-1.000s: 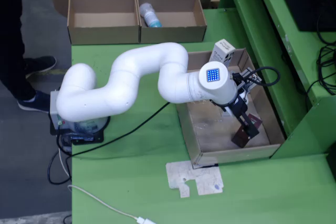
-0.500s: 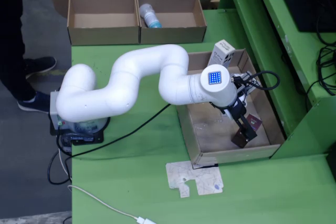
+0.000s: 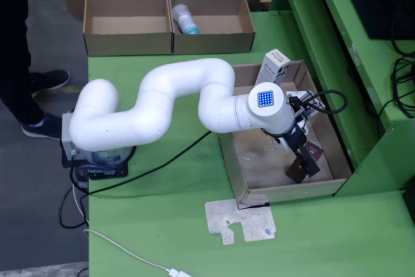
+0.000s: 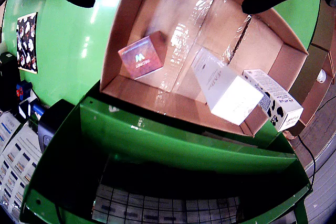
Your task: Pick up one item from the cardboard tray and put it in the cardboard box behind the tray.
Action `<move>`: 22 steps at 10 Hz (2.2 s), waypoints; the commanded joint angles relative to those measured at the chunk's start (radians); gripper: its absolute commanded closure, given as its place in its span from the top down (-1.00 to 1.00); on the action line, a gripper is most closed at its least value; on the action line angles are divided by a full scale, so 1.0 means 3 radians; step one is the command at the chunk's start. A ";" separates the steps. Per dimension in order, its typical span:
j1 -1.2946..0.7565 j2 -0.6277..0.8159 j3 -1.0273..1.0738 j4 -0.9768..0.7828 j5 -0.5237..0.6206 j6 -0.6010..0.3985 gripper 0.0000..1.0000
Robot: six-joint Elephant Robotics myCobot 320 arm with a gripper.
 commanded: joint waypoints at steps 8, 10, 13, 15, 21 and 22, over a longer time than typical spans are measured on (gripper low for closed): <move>0.0118 -0.0127 0.0087 0.0552 -0.0158 0.0329 1.00; 0.0181 -0.0217 0.0087 0.0660 -0.0251 0.0396 1.00; 0.0248 -0.0333 0.0087 0.0985 -0.0511 0.0519 1.00; 0.0272 -0.0368 0.0087 0.1075 -0.0631 0.0545 1.00; 0.0426 -0.0633 0.0087 0.1583 -0.1580 0.0616 1.00; 0.0440 -0.0647 0.0087 0.1590 -0.1601 0.0645 1.00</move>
